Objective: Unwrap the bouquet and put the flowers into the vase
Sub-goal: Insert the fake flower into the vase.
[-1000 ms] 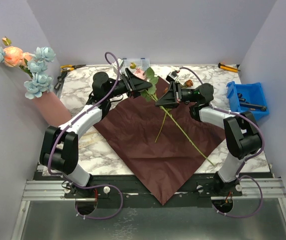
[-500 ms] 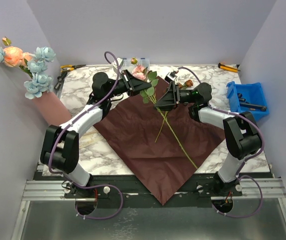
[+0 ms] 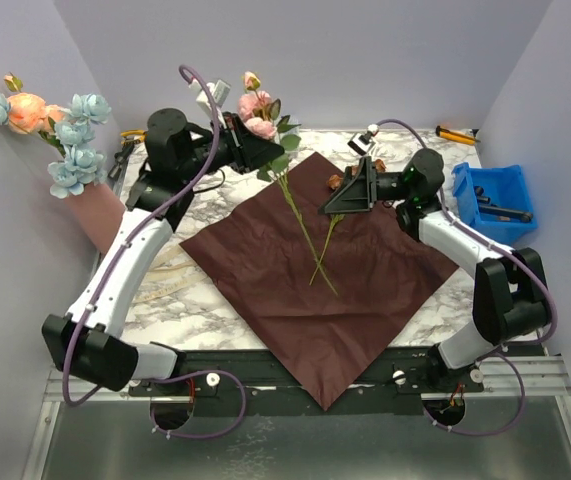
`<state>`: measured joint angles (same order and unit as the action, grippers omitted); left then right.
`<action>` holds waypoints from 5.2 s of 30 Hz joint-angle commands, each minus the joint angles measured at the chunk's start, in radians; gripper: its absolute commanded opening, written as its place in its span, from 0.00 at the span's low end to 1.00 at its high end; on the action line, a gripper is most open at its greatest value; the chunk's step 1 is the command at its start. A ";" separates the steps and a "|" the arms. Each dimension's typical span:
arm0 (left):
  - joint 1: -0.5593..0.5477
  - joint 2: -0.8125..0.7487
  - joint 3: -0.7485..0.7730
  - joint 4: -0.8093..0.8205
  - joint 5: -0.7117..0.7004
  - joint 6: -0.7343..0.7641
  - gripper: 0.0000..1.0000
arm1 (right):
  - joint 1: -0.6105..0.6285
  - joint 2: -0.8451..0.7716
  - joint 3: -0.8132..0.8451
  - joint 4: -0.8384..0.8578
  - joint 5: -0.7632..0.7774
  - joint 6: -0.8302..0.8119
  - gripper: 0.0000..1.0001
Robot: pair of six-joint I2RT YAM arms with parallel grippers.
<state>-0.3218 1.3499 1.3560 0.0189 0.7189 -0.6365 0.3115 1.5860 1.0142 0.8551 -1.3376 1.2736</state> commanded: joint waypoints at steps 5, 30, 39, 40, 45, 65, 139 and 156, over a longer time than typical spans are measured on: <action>0.004 -0.161 0.371 -0.643 -0.346 0.627 0.00 | -0.019 -0.058 0.069 -0.493 0.029 -0.472 1.00; 0.185 -0.522 0.620 -0.735 -1.228 1.056 0.00 | -0.019 -0.049 0.137 -0.791 0.171 -0.725 1.00; 0.138 -0.370 0.758 -0.676 -1.260 1.111 0.00 | -0.019 -0.068 0.120 -0.785 0.176 -0.728 1.00; 0.131 -0.349 0.784 -0.675 -1.257 1.104 0.00 | -0.019 -0.077 0.116 -0.785 0.176 -0.730 1.00; 0.098 -0.294 0.855 -0.652 -1.238 1.073 0.00 | -0.019 -0.105 0.099 -0.789 0.182 -0.736 1.00; 0.020 -0.291 0.690 -0.482 -1.289 1.099 0.00 | -0.019 -0.127 0.080 -0.768 0.167 -0.717 1.00; 0.966 -0.092 0.257 -0.584 -0.553 0.665 0.82 | -0.019 0.001 0.175 -0.979 0.137 -0.851 0.99; 0.966 -0.329 0.070 -0.697 -0.519 0.725 0.99 | -0.019 -0.029 0.179 -1.133 0.503 -0.994 0.98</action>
<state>0.6357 1.0672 1.4540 -0.6281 0.1696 0.0593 0.2928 1.5726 1.1770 -0.2272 -0.9932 0.3290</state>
